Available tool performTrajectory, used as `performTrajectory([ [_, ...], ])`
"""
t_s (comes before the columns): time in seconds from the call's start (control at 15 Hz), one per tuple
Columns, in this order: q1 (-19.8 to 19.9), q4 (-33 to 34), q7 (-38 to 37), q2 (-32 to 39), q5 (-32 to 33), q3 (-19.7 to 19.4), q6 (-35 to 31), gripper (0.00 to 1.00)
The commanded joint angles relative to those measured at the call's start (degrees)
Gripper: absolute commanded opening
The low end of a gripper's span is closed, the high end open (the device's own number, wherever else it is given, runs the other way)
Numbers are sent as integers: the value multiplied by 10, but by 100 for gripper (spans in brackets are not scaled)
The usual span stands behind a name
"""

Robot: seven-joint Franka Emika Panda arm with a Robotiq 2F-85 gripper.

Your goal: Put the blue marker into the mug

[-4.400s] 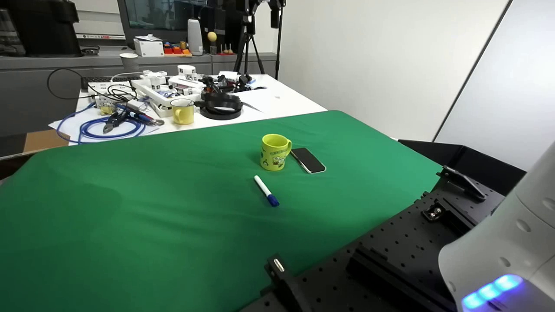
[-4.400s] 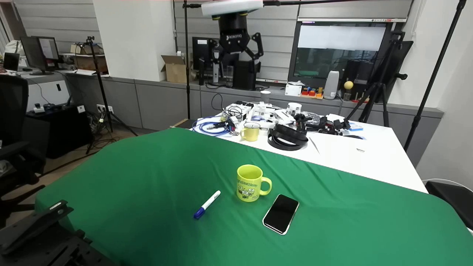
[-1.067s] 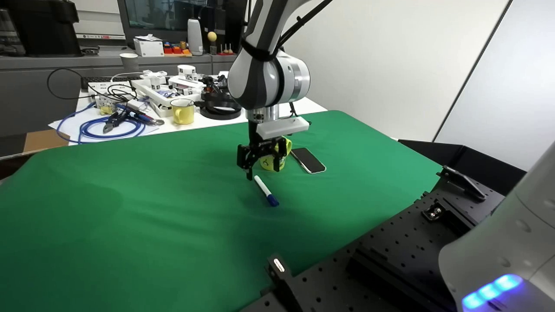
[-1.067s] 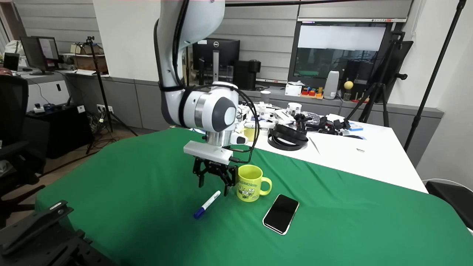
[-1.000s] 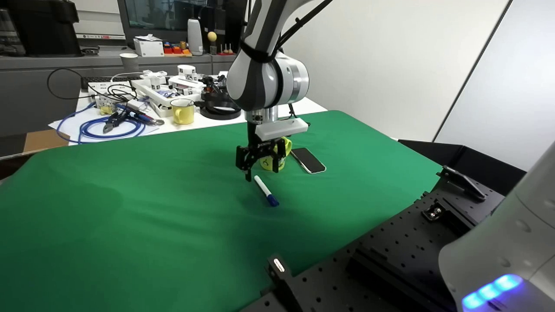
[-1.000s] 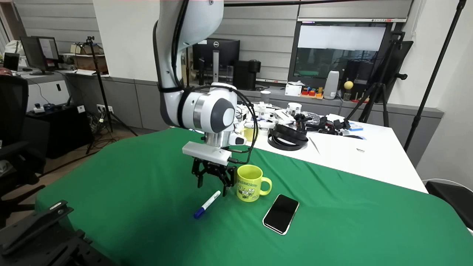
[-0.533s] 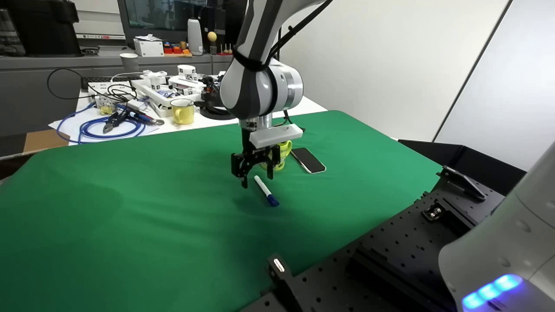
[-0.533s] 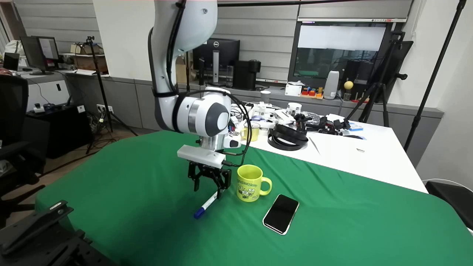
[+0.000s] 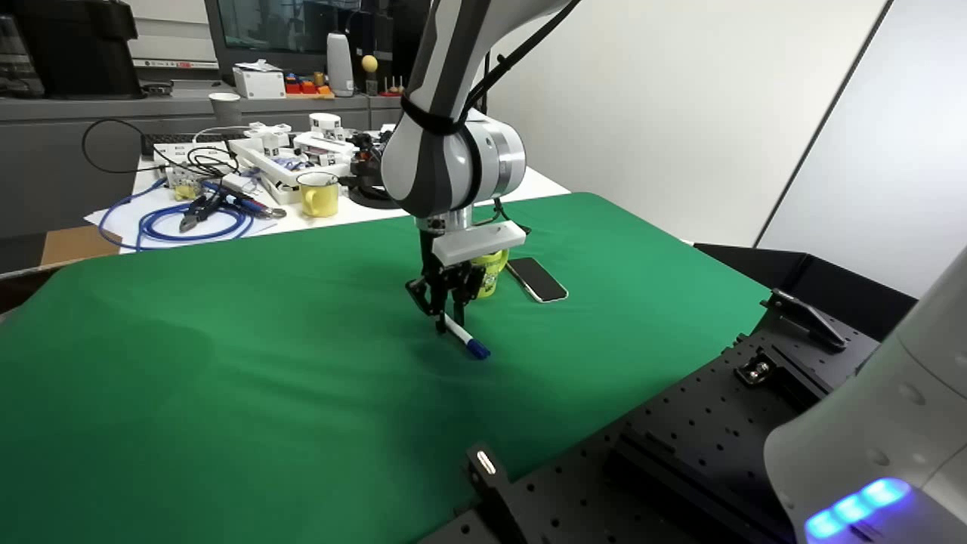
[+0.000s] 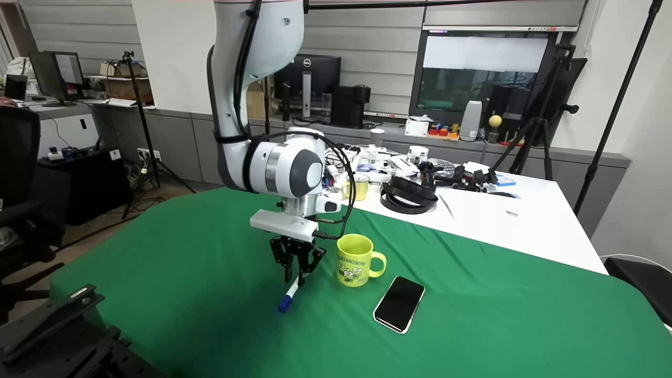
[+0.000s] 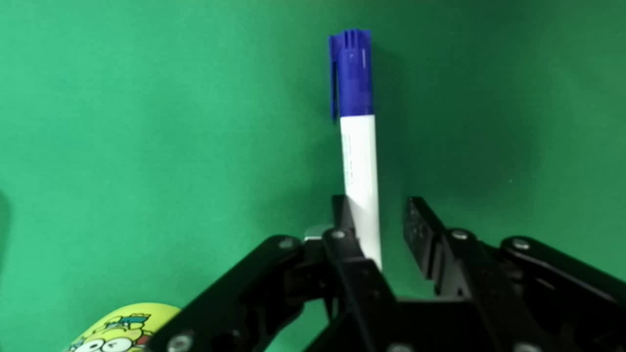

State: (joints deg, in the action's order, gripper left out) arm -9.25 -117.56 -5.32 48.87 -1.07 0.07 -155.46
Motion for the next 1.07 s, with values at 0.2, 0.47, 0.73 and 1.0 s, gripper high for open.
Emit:
performTrajectory([
  [0.2, -25, 15, -38, 10, 5, -17, 5, 4],
  [0.47, -14, 18, -34, -1, -4, -4, 29, 4],
  [0.73, 19, 44, -14, -38, -24, 24, 102, 4],
  [1.0, 89, 102, 24, -69, -100, 75, 245, 4],
])
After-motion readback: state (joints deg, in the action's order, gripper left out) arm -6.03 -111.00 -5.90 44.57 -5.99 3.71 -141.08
